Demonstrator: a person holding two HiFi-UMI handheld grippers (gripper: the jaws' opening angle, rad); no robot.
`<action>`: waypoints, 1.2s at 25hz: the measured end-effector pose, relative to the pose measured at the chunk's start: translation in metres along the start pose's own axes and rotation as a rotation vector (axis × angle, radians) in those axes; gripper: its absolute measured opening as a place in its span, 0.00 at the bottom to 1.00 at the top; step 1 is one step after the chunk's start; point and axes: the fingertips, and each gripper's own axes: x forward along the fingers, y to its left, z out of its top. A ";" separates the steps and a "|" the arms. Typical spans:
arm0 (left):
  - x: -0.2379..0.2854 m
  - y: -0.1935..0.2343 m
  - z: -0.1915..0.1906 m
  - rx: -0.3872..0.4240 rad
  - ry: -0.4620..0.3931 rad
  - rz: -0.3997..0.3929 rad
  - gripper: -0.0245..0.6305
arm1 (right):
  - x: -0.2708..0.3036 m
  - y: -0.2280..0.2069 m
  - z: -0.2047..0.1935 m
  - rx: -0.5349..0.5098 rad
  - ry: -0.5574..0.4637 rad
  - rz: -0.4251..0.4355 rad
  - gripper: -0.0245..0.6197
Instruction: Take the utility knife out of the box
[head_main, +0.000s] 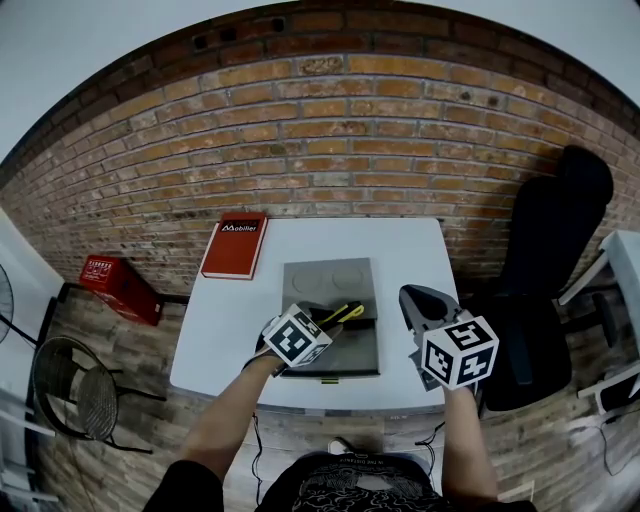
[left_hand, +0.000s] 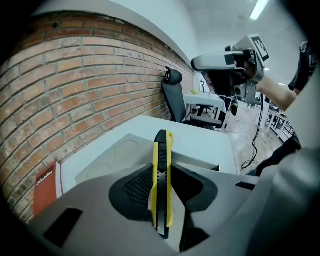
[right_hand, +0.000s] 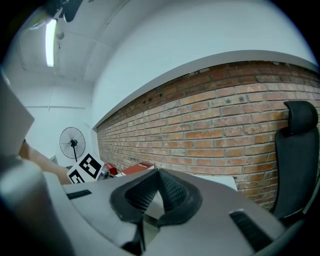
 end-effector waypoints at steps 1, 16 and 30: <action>-0.002 0.002 0.004 -0.001 -0.013 0.010 0.23 | 0.000 0.000 0.001 -0.001 -0.003 0.000 0.07; -0.043 0.017 0.068 -0.052 -0.220 0.156 0.23 | -0.009 -0.006 0.013 -0.032 -0.019 -0.012 0.07; -0.091 0.005 0.128 -0.186 -0.441 0.336 0.23 | -0.040 -0.024 0.028 -0.053 -0.040 0.014 0.07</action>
